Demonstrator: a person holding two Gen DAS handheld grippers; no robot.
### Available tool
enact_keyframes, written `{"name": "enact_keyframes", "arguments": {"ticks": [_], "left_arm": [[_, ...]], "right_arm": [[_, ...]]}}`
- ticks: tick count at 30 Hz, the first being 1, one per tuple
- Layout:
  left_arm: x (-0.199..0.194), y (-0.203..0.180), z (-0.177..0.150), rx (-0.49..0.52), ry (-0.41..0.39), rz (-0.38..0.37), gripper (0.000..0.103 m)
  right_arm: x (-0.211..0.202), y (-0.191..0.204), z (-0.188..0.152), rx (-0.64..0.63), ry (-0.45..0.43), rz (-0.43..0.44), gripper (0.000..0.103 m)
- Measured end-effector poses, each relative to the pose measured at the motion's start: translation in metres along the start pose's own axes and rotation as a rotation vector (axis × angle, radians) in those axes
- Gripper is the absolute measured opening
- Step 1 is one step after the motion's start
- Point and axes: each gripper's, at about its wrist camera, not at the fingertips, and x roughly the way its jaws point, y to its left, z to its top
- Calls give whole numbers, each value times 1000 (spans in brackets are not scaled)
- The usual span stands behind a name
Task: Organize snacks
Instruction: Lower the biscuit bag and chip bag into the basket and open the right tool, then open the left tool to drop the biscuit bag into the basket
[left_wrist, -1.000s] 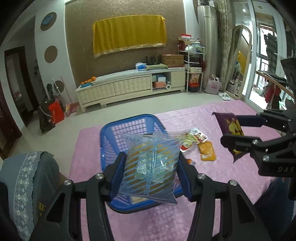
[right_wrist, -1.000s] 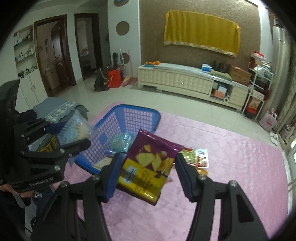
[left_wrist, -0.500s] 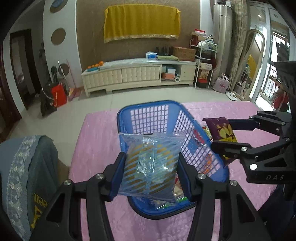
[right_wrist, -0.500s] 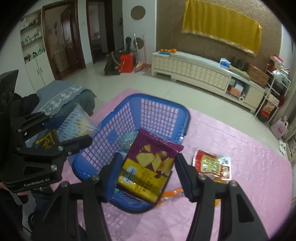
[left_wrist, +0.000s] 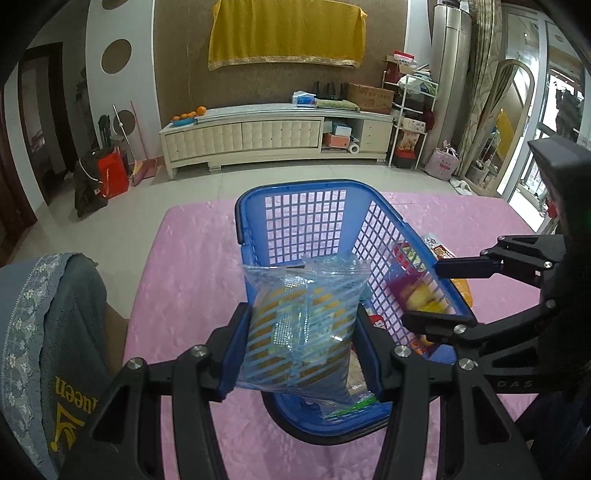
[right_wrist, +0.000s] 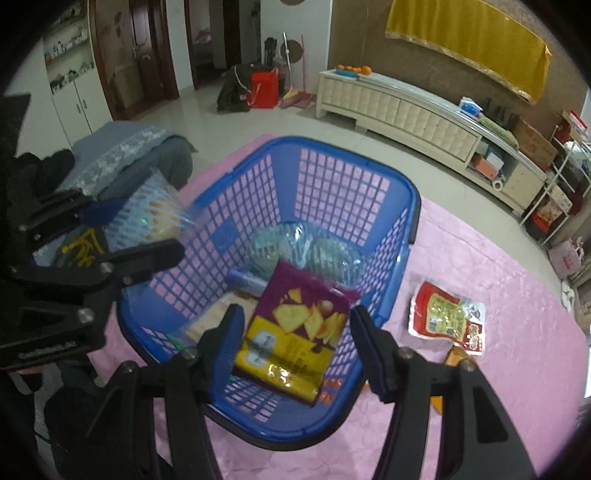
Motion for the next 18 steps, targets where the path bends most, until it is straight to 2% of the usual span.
{"name": "enact_keyframes", "arguments": {"ticks": [2,4,12,18], "left_arm": [[-1,1,0,4,0,2,51],[-6,1,-1,3,-4,2,51],[-19,-1,-2,-13,-22,-24,51],[-18,-15,-2,6,-28,-32,51]], "right_arm": [[-5,-2,-2,11,-18,1,92],[-12,-4,-3,24,-45,-7,97],[-39,-20,-11,95,-141,-84,102],[-46,-35,-22,166,-153,-82,103]]}}
